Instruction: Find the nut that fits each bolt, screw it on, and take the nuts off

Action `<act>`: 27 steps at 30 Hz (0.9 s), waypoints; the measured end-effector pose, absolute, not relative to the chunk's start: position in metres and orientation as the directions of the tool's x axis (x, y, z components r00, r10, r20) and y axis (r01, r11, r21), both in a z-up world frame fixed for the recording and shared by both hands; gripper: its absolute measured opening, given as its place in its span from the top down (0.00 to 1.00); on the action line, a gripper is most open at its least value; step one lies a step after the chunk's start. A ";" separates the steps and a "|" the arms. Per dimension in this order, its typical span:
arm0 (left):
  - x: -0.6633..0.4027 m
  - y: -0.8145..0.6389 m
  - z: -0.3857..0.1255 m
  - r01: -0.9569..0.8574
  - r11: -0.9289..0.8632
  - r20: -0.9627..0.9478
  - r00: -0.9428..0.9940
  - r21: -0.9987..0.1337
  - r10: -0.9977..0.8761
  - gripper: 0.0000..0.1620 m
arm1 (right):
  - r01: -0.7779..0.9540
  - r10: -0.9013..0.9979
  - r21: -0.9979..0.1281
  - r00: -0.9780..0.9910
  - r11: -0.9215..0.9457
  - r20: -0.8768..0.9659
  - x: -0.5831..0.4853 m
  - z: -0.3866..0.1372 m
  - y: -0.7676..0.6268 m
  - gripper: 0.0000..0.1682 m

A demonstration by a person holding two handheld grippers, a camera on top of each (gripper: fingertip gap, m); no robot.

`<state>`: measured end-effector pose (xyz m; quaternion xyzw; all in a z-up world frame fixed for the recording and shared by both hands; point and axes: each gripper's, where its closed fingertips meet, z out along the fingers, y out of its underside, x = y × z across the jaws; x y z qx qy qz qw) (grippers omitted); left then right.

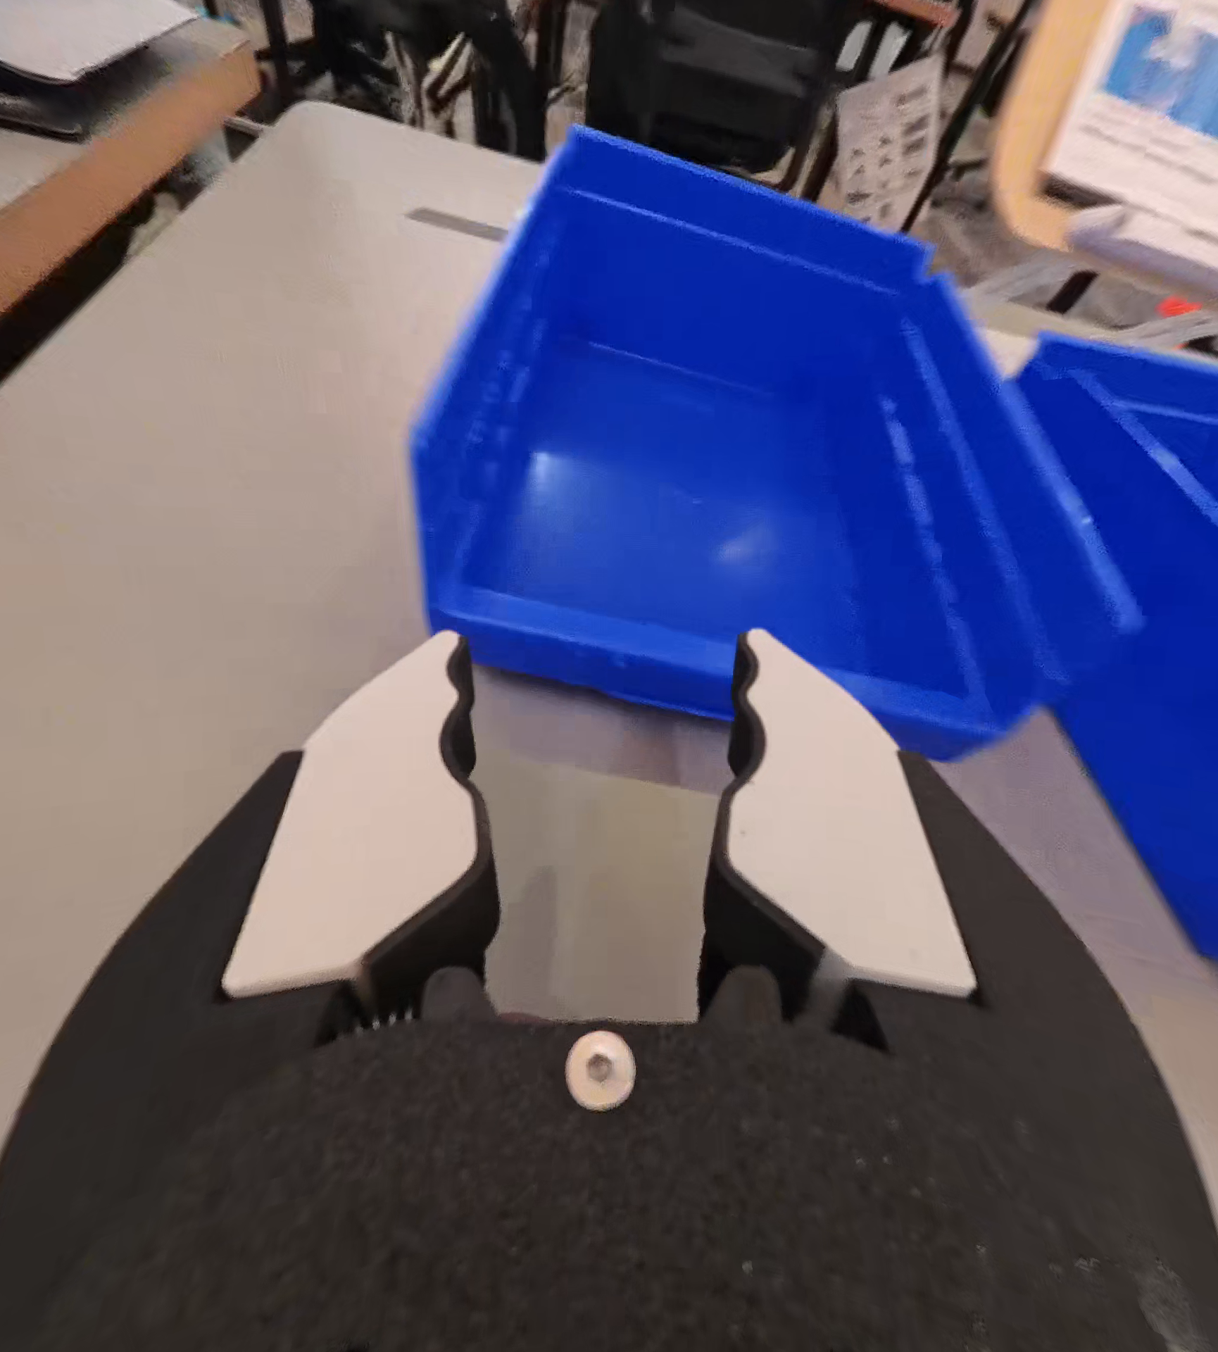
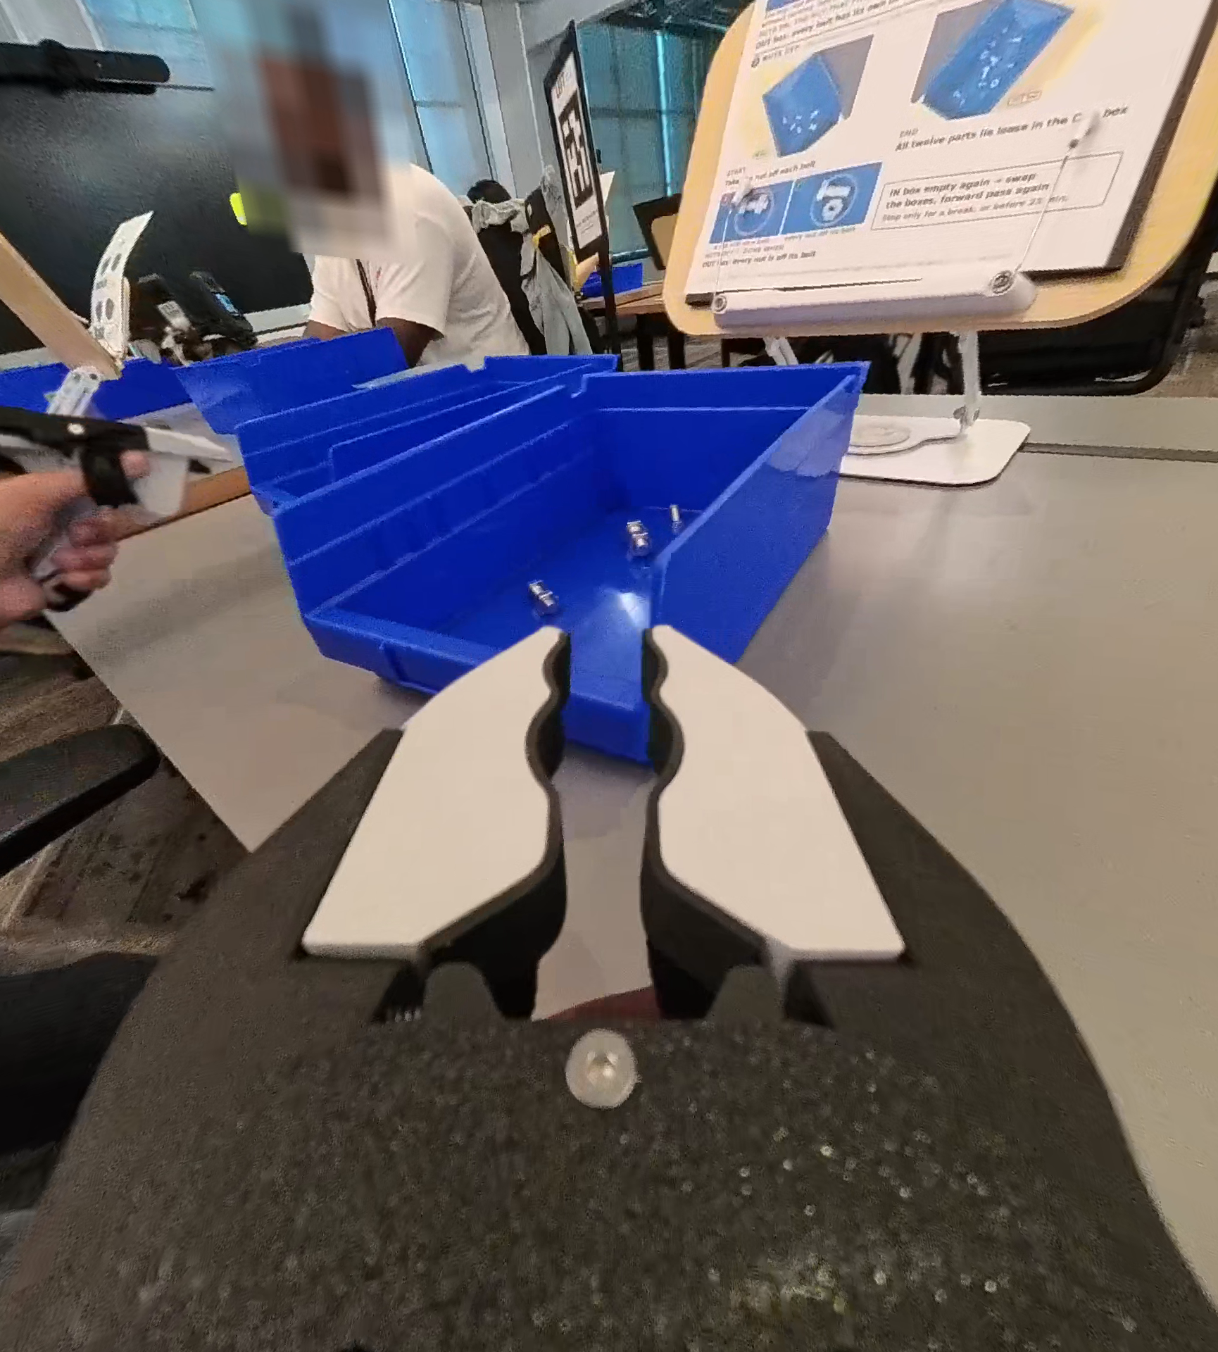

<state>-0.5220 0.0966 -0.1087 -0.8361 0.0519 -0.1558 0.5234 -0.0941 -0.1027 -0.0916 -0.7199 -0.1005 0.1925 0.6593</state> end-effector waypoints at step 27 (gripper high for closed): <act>-0.558 0.014 -0.134 -0.045 -0.477 -0.020 0.998 -0.878 -0.057 0.98 | 0.163 0.621 -0.931 0.780 -0.328 -0.082 -0.319 -0.127 -0.083 0.75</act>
